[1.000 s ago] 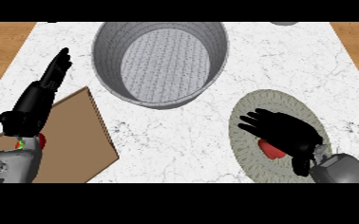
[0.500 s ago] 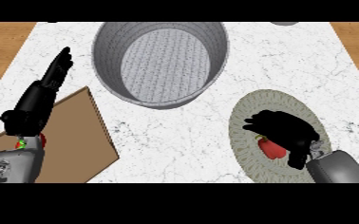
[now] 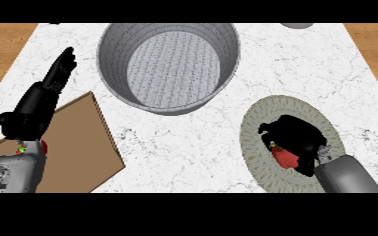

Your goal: Pick the bell pepper from the placemat and place it in the basket

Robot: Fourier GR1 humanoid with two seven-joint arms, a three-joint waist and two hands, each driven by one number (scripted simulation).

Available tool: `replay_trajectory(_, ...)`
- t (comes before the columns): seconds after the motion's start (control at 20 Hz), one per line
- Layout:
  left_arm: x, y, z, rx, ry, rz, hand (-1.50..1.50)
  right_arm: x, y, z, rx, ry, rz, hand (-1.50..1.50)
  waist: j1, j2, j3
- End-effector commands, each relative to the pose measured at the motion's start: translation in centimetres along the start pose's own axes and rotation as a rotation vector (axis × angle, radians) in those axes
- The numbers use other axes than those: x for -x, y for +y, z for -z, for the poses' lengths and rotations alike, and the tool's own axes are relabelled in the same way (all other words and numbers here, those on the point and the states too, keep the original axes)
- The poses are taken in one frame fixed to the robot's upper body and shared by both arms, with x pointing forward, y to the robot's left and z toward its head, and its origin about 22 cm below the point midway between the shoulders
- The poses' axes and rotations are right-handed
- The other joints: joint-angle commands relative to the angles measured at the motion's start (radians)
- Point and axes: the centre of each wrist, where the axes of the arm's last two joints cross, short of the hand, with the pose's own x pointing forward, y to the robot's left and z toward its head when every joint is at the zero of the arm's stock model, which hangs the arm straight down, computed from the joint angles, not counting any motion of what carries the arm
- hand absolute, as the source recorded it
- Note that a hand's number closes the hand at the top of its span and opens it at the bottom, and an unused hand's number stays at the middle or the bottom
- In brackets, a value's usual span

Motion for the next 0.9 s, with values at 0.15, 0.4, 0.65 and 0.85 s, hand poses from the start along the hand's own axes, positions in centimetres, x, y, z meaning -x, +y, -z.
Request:
replay_trajectory(0.15,0.5,-1.3,-1.1,-0.004,-0.008,-0.007,0.0,-1.0,1.1,1.8,0.072,-0.059,-0.039,1.5,0.002,0.01,0.01)
replay_trajectory(0.4,0.4,0.4,-0.9,-0.042,0.032,0.013,0.0,2.2,2.0,-0.9,0.127,0.597,0.283,1.5,-0.058,0.002,0.009)
replay_trajectory(0.65,0.8,0.8,-1.5,-0.064,0.049,0.013,0.0,2.4,1.1,-2.0,0.26,1.096,0.483,1.5,-0.067,-0.006,0.007)
replay_trajectory(0.85,1.5,-0.3,-1.6,-0.032,0.039,0.0,0.0,-0.2,-4.8,-1.4,0.615,1.236,0.552,1.5,-0.037,-0.002,0.008)
